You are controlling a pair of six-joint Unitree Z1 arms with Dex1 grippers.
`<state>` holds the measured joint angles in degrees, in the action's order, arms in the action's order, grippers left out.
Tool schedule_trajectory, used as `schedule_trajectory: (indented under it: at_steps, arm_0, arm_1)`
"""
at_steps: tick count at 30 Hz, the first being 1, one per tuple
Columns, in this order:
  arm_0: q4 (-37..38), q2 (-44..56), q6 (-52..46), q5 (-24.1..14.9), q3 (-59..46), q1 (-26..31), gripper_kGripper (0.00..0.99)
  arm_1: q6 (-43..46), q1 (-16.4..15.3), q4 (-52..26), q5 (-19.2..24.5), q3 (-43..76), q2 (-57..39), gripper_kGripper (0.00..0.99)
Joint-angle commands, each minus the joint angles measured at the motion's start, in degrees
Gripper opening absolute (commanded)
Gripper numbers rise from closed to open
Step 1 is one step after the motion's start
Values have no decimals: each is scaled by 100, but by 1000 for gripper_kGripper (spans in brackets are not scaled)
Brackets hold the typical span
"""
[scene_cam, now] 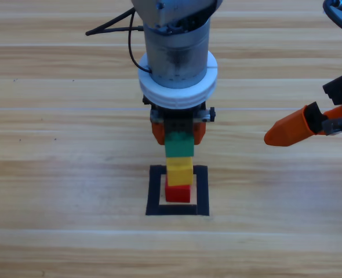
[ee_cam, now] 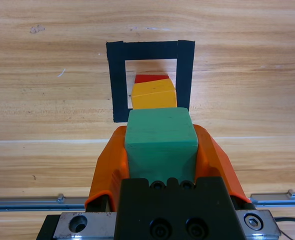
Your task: Stack the blocks in the rectangular block: red at the bottom, yellow in the middle, green on top
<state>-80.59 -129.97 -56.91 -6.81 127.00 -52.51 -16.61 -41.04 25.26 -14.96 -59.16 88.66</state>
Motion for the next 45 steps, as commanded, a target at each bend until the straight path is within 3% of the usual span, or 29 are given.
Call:
schedule_trajectory:
  at_steps: [1, 45]
  arm_0:
    - [-36, -345, 22, -66, -87, -102, 38]
    - [-36, -582, -488, 57, -17, -102, 43]
  arm_1:
    - [35, 105, 5, -42, 150, -235, 990]
    - [35, 105, 5, -42, 150, -218, 990]
